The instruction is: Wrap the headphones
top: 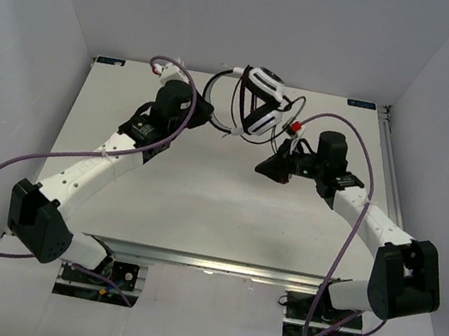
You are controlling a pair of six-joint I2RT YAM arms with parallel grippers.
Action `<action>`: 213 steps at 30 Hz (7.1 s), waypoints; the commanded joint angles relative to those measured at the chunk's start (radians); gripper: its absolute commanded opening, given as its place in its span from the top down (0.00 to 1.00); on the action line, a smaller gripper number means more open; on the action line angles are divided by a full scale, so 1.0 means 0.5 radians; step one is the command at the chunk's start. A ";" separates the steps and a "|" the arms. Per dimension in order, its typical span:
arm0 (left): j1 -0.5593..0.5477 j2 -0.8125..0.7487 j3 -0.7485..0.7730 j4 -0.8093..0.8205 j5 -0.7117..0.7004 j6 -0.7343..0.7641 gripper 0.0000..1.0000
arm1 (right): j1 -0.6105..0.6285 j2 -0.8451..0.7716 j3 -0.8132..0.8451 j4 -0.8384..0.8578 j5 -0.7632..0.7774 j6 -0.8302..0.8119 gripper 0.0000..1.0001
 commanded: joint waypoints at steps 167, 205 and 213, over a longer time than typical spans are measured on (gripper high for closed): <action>-0.443 -0.796 -0.740 -0.143 0.466 0.585 1.00 | -0.484 -0.104 1.011 -0.188 0.978 0.150 0.92; -0.289 -0.407 -0.567 0.644 -0.478 -0.664 1.00 | 0.014 -0.138 -0.018 0.079 0.507 0.216 0.92; -0.153 -0.219 -0.758 0.573 -0.431 -1.013 1.00 | 0.058 -0.017 -0.217 0.249 0.397 0.302 0.92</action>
